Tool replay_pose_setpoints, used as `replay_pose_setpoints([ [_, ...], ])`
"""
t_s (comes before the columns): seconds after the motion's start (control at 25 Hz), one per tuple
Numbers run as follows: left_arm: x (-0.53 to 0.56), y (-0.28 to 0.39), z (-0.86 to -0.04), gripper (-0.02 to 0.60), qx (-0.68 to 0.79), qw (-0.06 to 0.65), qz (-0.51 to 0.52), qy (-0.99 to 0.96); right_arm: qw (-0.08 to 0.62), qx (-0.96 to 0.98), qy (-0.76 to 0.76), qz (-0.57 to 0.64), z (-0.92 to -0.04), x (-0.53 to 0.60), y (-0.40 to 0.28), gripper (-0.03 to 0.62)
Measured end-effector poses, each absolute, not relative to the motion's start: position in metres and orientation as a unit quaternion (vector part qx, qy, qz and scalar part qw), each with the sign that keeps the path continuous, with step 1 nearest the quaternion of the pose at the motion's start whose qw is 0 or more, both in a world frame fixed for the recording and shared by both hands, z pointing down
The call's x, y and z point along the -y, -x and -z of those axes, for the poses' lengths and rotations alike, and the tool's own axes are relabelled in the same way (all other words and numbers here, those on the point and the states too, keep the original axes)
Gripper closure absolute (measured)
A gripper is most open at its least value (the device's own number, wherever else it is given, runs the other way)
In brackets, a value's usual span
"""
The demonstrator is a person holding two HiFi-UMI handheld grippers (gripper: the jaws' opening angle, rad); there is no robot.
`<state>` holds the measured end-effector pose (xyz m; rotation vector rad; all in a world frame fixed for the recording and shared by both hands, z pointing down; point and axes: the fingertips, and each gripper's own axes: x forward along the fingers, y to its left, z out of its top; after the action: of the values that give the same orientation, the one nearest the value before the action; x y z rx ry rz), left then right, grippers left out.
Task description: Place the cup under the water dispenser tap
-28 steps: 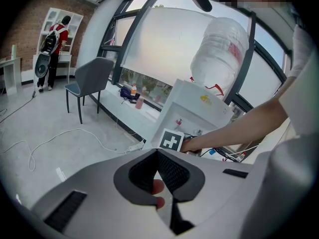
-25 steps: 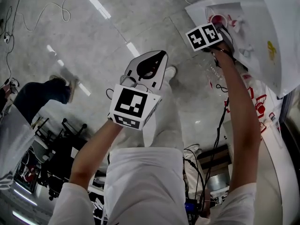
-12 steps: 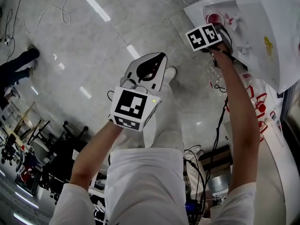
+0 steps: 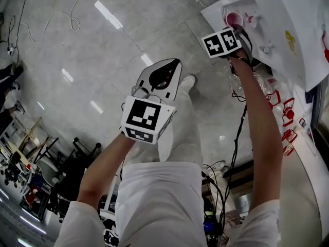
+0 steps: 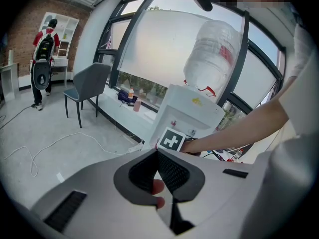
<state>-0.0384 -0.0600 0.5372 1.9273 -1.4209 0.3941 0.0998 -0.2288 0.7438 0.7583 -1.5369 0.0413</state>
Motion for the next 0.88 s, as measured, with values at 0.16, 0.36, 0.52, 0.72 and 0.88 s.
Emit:
replay_pose_setpoints([
  [0.16,0.052,0.042,-0.529,0.575,0.544,0.343,-0.157,-0.75,0.631,0.685,-0.363,-0.014,-0.724,0.226,-0.098,0.445],
  [0.36,0.04,0.045,-0.516,0.575,0.535,0.337,-0.161,-0.758,0.604,0.697,-0.386,-0.012,-0.696,0.21,-0.097,0.482],
  [0.52,0.032,0.047,-0.503,0.575,0.53,0.331,-0.161,-0.763,0.592,0.702,-0.396,-0.002,-0.674,0.194,-0.099,0.517],
  [0.72,0.023,0.049,-0.484,0.575,0.528,0.324,-0.156,-0.769,0.563,0.714,-0.416,0.001,-0.636,0.175,-0.1,0.552],
  [0.88,0.013,0.051,-0.467,0.575,0.528,0.322,-0.153,-0.771,0.537,0.726,-0.43,0.0,-0.602,0.159,-0.1,0.572],
])
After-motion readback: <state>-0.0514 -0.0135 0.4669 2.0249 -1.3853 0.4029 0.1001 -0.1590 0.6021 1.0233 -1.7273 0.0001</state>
